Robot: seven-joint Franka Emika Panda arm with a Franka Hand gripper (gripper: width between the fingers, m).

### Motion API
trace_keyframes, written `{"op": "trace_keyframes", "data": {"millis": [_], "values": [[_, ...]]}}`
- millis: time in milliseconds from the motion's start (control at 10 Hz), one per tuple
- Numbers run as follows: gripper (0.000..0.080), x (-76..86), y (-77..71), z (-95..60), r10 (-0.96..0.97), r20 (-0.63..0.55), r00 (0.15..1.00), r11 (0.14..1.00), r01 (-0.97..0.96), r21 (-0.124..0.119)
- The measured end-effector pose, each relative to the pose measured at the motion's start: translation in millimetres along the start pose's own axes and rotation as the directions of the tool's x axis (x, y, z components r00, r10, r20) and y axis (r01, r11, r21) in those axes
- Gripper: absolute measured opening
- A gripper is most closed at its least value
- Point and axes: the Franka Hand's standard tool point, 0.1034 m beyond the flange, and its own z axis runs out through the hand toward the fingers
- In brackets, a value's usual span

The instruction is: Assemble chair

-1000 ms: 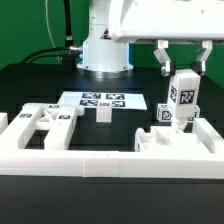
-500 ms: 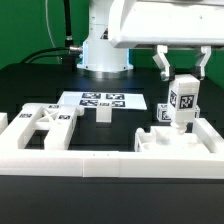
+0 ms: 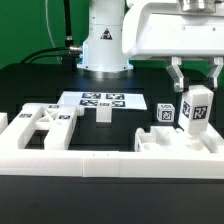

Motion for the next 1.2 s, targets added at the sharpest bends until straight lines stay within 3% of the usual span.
{"op": "trace_keyframes", "data": {"millis": [1200], "values": [[0.0285, -4.2, -13.3, 15.7, -0.015, -0.006, 1.0, 1.0, 0.015, 0.009]]}}
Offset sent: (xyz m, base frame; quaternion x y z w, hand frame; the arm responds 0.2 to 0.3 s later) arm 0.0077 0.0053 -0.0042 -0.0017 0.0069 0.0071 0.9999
